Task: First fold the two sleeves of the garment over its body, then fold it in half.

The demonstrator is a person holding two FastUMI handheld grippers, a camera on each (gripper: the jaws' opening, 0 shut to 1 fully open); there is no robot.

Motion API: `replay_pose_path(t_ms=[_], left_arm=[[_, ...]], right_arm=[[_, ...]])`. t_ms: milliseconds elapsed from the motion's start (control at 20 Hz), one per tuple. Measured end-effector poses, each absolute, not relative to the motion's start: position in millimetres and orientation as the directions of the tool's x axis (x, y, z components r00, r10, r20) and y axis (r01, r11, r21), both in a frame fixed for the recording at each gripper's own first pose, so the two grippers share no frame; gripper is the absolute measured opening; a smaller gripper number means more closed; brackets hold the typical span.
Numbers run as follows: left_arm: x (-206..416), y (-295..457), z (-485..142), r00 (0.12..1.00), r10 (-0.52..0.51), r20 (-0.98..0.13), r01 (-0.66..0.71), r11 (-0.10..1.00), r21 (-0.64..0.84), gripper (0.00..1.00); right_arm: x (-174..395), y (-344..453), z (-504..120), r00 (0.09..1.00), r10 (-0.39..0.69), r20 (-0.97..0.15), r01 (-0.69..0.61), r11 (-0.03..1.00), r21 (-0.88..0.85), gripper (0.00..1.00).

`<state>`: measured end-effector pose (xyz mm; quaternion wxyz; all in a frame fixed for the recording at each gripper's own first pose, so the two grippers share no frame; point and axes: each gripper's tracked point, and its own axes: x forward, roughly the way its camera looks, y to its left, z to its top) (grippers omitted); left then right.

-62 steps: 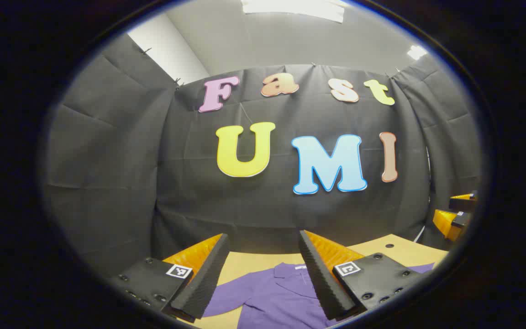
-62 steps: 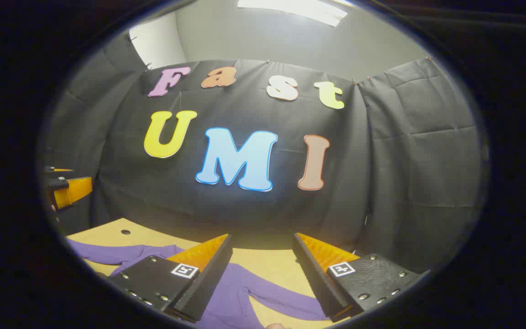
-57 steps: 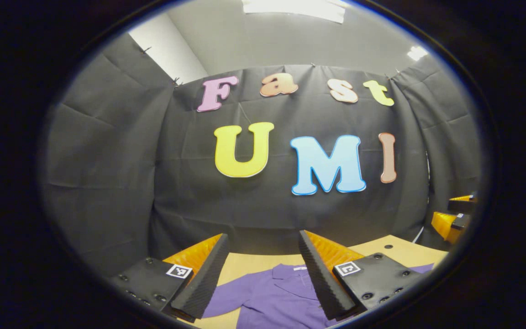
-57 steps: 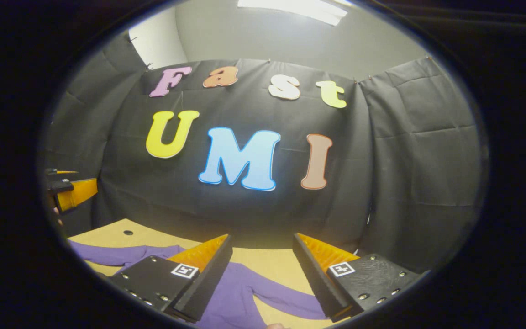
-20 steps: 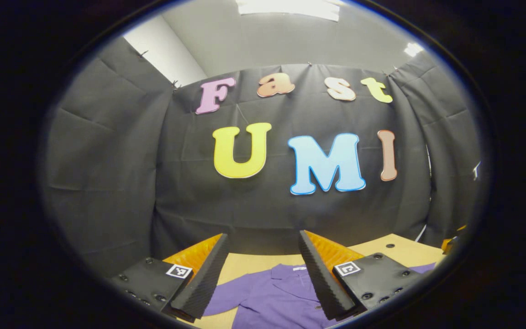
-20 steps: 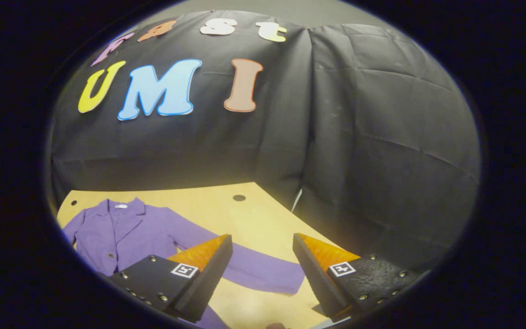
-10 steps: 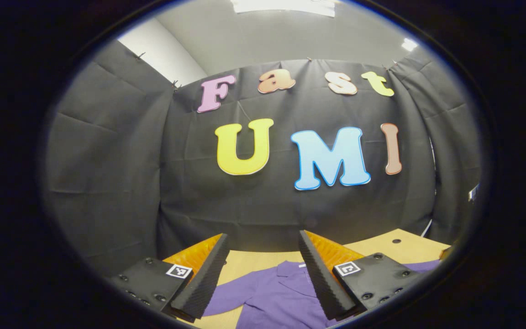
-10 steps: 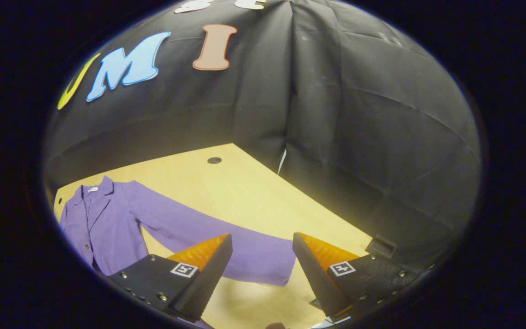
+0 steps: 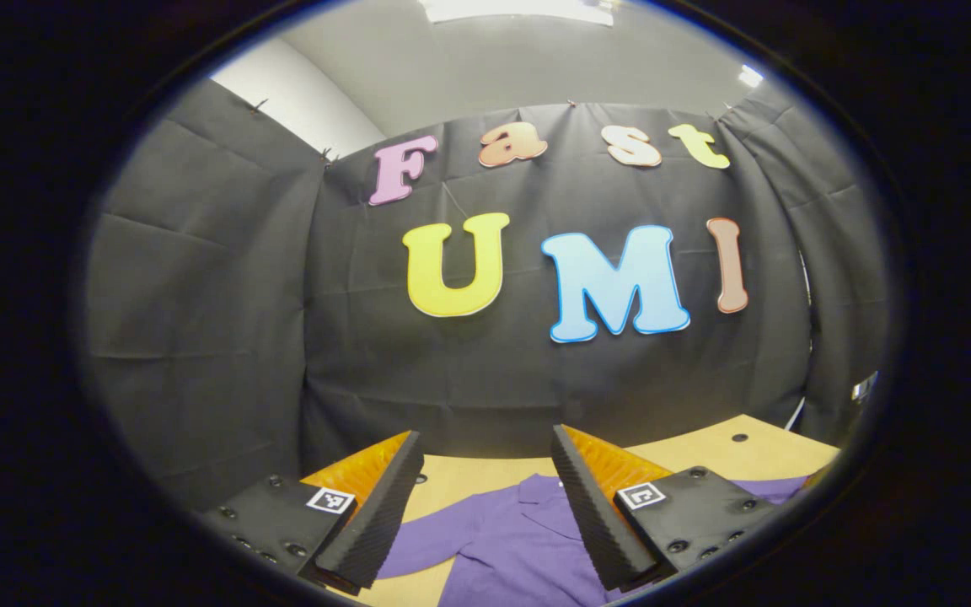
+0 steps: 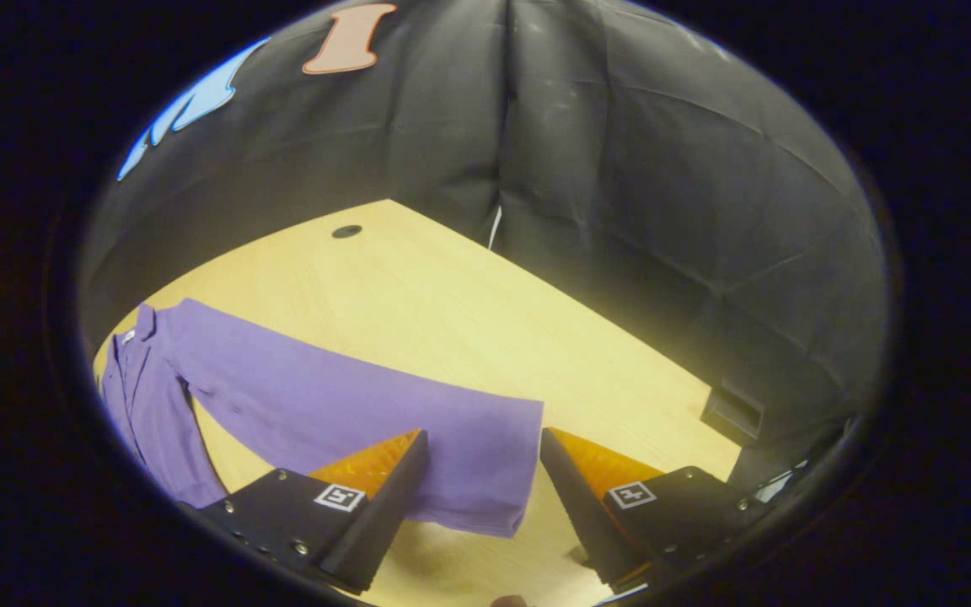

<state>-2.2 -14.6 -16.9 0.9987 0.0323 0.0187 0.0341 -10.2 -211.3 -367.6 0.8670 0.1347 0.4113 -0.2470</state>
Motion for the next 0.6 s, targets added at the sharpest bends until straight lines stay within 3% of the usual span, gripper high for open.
replay_pose_path(t_ms=[500,550,600], left_arm=[[-5,-26,-19,0.998,0.047,-0.04,-0.044,0.997,0.064,0.98],[-5,-26,-20,0.998,0.043,-0.04,-0.04,0.997,0.061,0.98],[-6,-27,-19,0.998,0.04,-0.041,-0.038,0.997,0.06,0.98]], right_arm=[[-19,-207,-386,0.539,-0.246,-0.806,0.534,0.839,0.102,0.94],[-16,-205,-386,0.543,-0.236,-0.806,0.52,0.848,0.102,0.84],[-13,-199,-387,0.549,-0.223,-0.806,0.511,0.852,0.112,0.82]])
